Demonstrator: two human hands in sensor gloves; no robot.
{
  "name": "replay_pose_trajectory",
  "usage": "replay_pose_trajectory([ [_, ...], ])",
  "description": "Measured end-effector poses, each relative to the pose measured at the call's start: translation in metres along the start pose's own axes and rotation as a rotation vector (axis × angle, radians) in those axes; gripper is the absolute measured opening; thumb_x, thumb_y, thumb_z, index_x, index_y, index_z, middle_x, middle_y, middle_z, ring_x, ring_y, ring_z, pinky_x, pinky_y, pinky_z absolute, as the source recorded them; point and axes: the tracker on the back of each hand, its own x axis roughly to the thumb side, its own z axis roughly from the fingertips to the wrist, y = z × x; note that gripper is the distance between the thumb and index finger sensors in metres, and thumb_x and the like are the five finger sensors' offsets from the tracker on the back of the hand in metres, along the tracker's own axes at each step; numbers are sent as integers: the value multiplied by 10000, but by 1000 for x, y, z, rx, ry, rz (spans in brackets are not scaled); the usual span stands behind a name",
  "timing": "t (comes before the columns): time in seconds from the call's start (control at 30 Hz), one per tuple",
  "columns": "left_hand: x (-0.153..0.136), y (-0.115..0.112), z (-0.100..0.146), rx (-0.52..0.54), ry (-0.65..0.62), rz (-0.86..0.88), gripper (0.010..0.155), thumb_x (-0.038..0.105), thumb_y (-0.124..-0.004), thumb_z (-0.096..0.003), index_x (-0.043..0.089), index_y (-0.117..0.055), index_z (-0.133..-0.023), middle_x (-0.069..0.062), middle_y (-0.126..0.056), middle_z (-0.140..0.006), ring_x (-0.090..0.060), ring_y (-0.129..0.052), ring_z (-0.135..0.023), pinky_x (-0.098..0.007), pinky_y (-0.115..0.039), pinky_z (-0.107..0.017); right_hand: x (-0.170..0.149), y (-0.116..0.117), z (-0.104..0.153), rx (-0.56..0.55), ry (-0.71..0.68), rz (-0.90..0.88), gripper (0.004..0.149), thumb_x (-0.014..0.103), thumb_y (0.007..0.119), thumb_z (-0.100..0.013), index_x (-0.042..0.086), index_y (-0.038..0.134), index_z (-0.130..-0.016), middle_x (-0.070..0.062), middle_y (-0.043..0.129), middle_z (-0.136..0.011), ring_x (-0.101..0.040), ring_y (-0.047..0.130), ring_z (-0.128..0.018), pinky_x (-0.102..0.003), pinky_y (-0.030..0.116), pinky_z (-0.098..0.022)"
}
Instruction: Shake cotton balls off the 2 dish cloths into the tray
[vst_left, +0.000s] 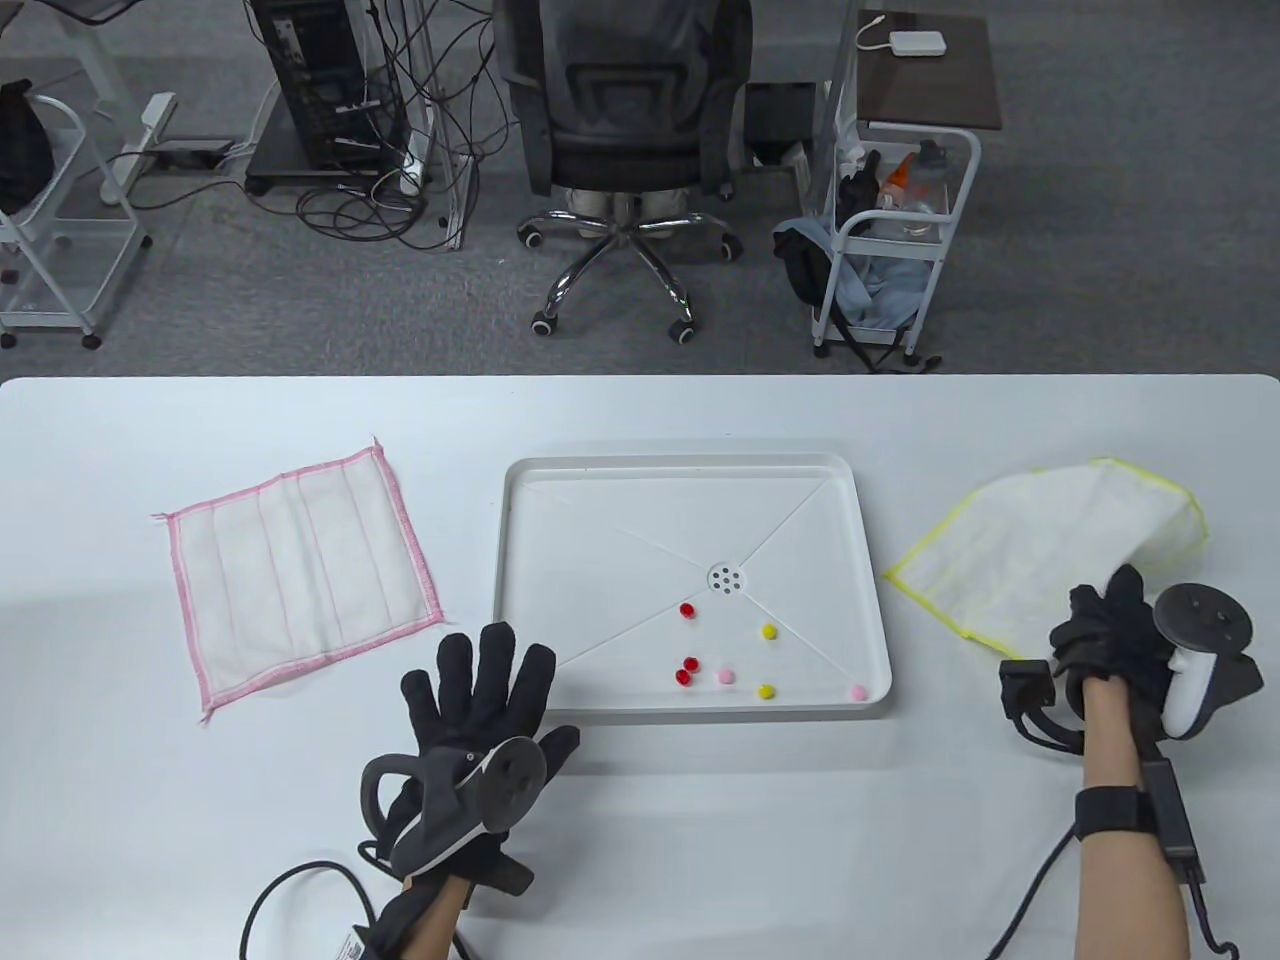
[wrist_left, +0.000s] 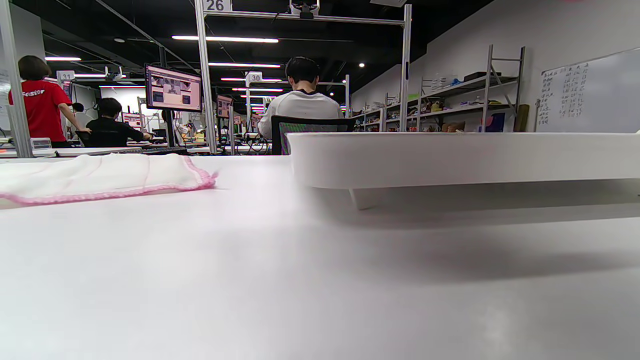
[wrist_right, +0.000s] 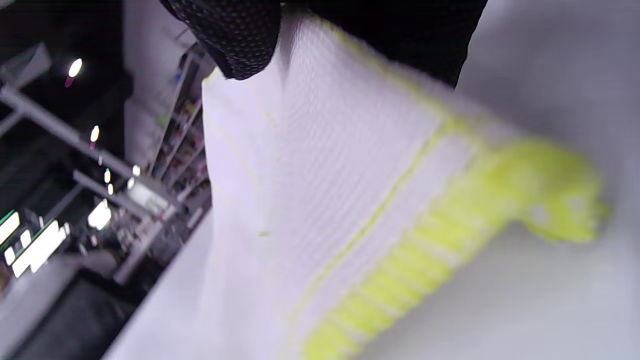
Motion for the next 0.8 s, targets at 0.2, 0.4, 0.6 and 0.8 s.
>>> replay_pose_trajectory([
  [0.2, 0, 0, 1, -7, 6, -14, 742, 707, -508, -520, 415, -245, -1149, -34, -128, -1233, -438, -226, -1106, -702, -340, -763, 14, -5, 16, 5, -49, 208, 726, 444, 664, -554, 177, 275, -1105, -194, 61, -1147, -502, 159, -1017, -620, 408, -743],
  [0.4, -1, 0, 1, -12, 18, -14, 744, 710, -503, -518, 418, -238, -1149, -32, -122, -1232, -436, -213, -1107, -707, -327, -761, 36, -5, 64, 16, -369, 282, 757, 540, 583, -539, 255, 153, -1092, -65, -98, -1112, -380, -86, -989, -612, 235, -759],
  [0.6, -1, -2, 1, -30, 18, -28, 754, 720, -495, -512, 420, -225, -1148, -33, -110, -1231, -436, -205, -1106, -707, -320, -761, 43, 32, 139, 233, -762, 359, 758, 566, 552, -534, 283, 115, -1084, -45, -124, -1103, -355, -125, -975, -613, 199, -757],
  [0.8, 1, -2, 2, -33, 8, -45, 754, 721, -491, -514, 421, -217, -1148, -34, -104, -1229, -434, -197, -1106, -706, -314, -760, 33, 56, 167, 240, -863, 455, 755, 567, 548, -531, 283, 115, -1081, -50, -116, -1104, -344, -123, -975, -606, 200, -759],
])
